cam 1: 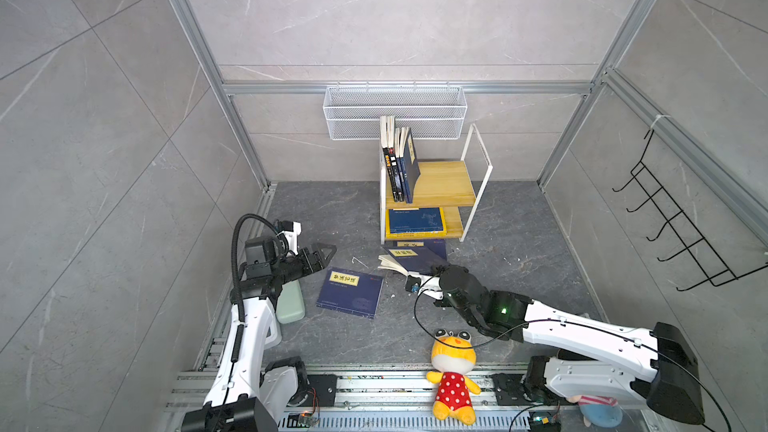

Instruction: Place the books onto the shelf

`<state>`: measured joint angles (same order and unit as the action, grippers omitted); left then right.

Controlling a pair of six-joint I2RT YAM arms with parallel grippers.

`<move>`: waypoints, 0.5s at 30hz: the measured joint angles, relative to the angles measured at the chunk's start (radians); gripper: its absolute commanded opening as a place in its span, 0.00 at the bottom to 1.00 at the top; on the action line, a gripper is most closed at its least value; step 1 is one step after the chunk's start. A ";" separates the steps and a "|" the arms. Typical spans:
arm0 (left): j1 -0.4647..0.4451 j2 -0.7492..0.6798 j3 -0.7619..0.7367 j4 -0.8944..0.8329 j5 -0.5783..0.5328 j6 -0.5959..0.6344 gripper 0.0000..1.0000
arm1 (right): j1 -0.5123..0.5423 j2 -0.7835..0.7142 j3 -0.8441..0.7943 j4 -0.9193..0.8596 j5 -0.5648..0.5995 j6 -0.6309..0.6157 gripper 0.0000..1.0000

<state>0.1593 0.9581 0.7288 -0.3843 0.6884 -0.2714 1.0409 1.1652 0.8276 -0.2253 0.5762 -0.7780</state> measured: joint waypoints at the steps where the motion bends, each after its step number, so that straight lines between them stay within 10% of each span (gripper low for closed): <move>1: 0.006 -0.008 0.000 -0.015 -0.016 0.029 0.94 | -0.012 0.002 0.017 -0.022 0.009 -0.003 0.00; 15: 0.059 -0.056 0.002 -0.085 -0.153 0.227 1.00 | -0.136 0.214 0.198 -0.055 0.180 -0.077 0.00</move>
<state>0.2184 0.9016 0.7311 -0.4694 0.5350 -0.0441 0.9047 1.3788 1.0260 -0.2802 0.7567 -0.8547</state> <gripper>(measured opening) 0.996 0.094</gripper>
